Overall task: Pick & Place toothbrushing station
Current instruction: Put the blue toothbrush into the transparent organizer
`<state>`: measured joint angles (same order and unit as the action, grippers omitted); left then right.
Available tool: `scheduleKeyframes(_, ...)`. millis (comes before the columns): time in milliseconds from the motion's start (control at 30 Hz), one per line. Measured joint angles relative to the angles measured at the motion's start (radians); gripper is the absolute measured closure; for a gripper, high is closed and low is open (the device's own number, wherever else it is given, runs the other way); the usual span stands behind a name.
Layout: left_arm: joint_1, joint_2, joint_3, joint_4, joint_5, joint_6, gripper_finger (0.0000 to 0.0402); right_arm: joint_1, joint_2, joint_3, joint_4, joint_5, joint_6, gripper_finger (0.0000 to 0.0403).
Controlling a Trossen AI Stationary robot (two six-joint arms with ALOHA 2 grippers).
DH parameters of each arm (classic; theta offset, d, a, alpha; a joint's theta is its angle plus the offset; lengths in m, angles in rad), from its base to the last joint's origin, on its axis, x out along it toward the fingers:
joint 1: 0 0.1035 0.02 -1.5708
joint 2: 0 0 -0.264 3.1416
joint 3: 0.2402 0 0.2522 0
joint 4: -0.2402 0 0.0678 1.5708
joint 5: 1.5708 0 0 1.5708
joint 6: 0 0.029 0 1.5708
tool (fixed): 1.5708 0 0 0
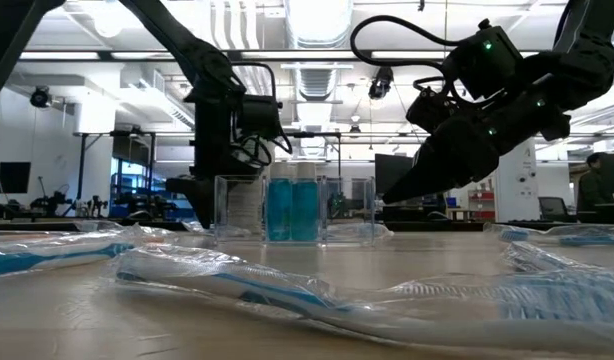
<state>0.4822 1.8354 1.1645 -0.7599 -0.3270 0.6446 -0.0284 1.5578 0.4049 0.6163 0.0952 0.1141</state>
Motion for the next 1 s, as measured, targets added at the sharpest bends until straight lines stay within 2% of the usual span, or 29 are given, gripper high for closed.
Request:
scheduleKeyframes(467, 0.001, 0.013, -0.006, 0.019, 0.122, 0.101, 0.0278, 0.0, 0.0, 0.0, 0.0, 0.0, -0.01, 0.0394)
scheduleKeyframes(600, 0.002, 0.017, -0.007, 0.017, 0.155, 0.109, 0.0311, 0.0, 0.0, 0.0, 0.0, 0.001, -0.008, 0.0394)
scheduleKeyframes(767, 0.002, 0.02, -0.007, 0.011, 0.165, 0.106, 0.0381, 0.0, 0.0, 0.0, 0.001, 0.001, -0.006, 0.0394)
scheduleKeyframes(1000, -0.005, 0.016, -0.008, 0.005, 0.134, 0.075, 0.0385, 0.0, 0.0, 0.0, 0.001, 0.002, -0.009, 0.0394)
